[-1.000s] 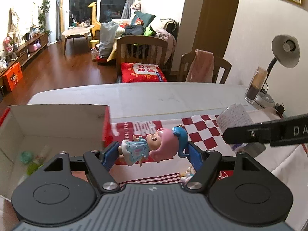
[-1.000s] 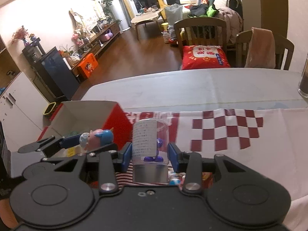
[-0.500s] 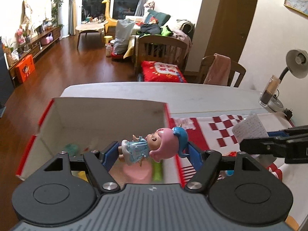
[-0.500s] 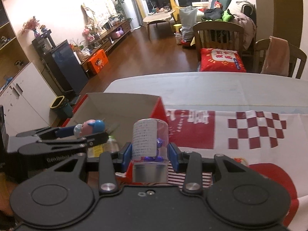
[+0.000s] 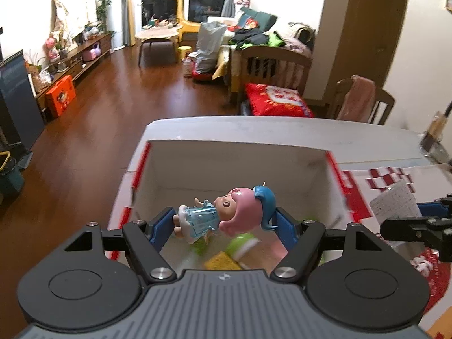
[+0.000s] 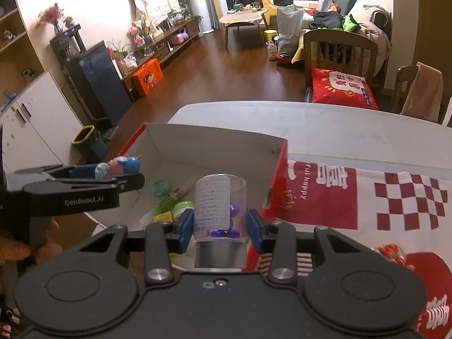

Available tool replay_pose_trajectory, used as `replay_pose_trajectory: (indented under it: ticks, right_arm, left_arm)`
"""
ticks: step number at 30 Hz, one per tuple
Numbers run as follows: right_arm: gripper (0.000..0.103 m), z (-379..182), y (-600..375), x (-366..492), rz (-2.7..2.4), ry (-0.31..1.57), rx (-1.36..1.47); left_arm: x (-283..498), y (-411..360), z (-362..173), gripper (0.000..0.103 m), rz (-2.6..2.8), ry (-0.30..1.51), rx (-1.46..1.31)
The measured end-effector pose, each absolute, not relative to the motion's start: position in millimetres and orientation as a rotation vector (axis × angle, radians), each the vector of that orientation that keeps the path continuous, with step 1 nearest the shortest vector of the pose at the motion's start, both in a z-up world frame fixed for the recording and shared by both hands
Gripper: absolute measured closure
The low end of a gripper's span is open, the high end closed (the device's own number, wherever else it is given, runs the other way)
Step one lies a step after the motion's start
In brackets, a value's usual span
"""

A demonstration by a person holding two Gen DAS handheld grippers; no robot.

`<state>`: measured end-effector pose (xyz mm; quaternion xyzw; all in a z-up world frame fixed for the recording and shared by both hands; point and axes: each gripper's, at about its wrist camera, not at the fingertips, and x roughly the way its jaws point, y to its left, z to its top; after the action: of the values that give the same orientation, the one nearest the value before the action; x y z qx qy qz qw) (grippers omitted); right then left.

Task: Organize rigid objects
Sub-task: 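Carry the doll and clear cup with both grippers over the shoebox, then open both grippers to drop the doll and clear cup into the box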

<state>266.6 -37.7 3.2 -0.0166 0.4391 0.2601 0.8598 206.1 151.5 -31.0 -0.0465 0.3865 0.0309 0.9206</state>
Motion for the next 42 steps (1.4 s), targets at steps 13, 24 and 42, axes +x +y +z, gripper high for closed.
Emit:
replay_pose_trajectory:
  ticks: [13,24,42]
  right_arm:
    - [0.063,-48.7,26.2,303.1,0.547,0.991,-0.162]
    - [0.063,-82.2,59.4,315.2,0.533,1.068,-0.268]
    - [0.062,-91.4,70.5,313.4,0.526,1.138,-0.292]
  left_arm:
    - [269.9,173.6,-71.7,0.028,0.047,0.853,-0.082]
    - [312.1,174.0,-103.8,0.028,0.029,0.965,-0.079]
    - [324.7,172.8,-130.2,0.028,-0.056,1.206,-0.068]
